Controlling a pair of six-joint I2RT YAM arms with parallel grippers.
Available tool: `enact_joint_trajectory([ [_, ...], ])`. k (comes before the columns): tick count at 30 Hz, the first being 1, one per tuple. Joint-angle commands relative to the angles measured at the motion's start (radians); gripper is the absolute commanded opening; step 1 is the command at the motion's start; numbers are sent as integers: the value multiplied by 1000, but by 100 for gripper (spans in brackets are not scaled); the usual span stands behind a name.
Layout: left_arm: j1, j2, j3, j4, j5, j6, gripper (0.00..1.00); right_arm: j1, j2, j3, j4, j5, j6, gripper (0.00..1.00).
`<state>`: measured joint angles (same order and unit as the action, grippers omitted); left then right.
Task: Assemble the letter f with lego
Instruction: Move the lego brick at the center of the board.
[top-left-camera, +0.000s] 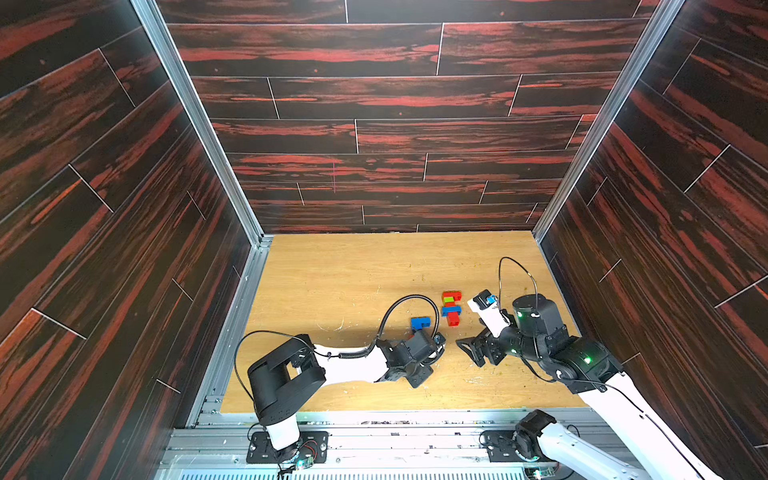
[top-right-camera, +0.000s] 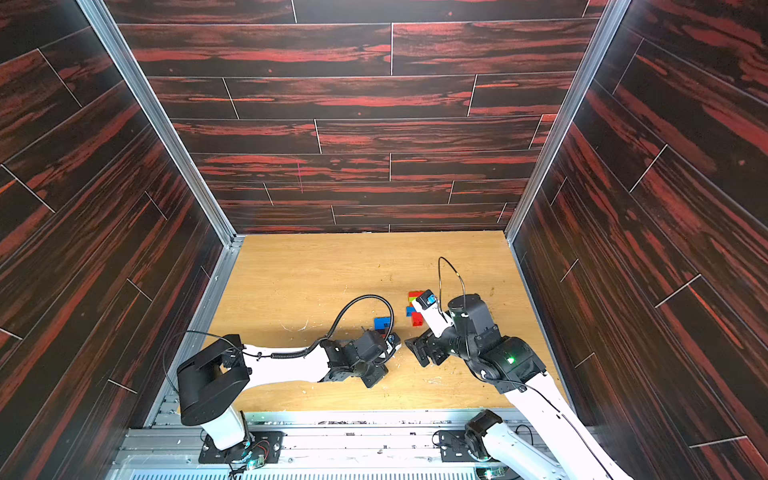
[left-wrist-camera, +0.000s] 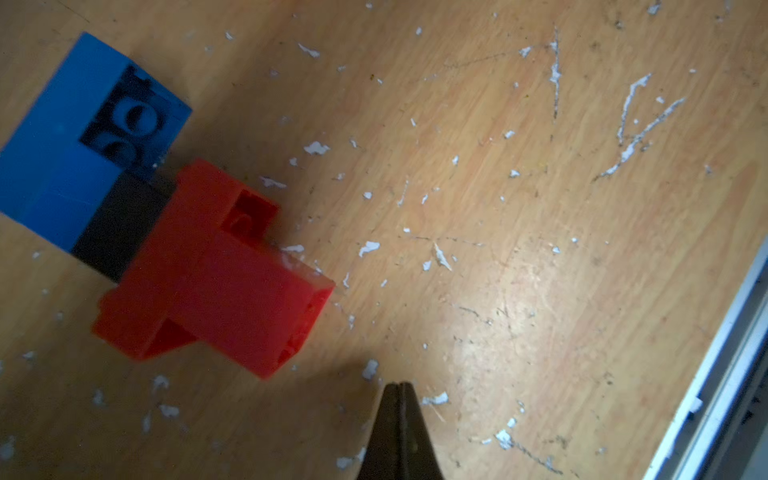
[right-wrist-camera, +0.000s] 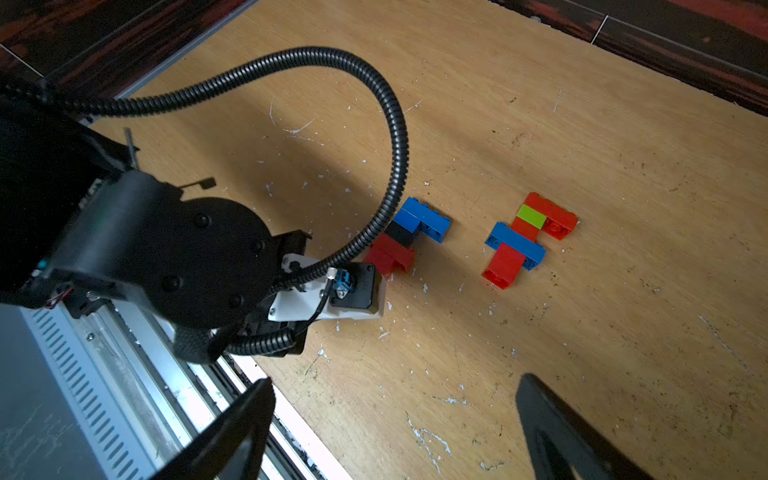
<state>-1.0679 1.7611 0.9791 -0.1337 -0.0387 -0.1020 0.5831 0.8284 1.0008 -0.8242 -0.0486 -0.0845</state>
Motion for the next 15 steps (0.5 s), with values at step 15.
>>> enact_joint_trajectory([
  [15,87,82,82,-27,-39,62,0,-2,-7,5,-33,3,-30,94],
])
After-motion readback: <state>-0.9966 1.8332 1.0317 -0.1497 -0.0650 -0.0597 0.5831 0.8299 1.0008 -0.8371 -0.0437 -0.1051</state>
